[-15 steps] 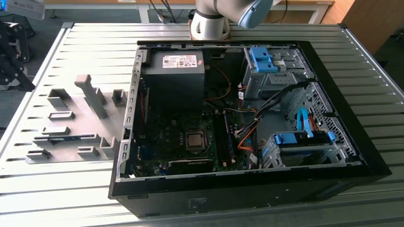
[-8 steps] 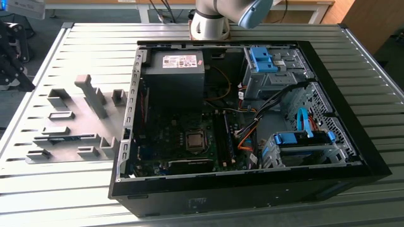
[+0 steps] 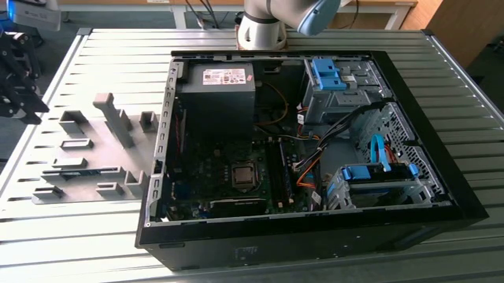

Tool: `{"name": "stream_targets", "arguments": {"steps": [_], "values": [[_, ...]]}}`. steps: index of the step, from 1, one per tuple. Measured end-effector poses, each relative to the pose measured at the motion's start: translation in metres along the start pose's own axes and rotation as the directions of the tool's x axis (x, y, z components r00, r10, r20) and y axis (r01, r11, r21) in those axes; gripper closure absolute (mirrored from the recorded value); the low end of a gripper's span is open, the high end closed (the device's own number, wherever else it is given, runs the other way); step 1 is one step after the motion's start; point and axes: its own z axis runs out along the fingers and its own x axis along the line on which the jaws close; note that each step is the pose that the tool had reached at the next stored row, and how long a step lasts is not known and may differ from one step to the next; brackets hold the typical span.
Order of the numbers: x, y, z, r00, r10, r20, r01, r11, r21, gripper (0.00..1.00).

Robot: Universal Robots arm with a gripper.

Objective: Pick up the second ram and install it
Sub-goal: 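Pick up the second ram and move it above second insertion slot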

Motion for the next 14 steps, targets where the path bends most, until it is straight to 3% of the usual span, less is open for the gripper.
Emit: {"name": "stream_targets", "arguments": {"steps": [9, 10, 14], "values": [[0.0009, 0.0047, 0.0159, 1.0000, -0.001, -0.0001, 0.001, 1.0000, -0.0001, 0.69], [0.0009, 0.0047, 0.0169, 1.0000, -0.001, 0.0000, 0.001, 1.0000, 0.0000, 0.63], [0.0010, 0.0047, 0.0185, 1.0000, -0.001, -0.0001, 0.001, 1.0000, -0.0001, 0.63]]}}
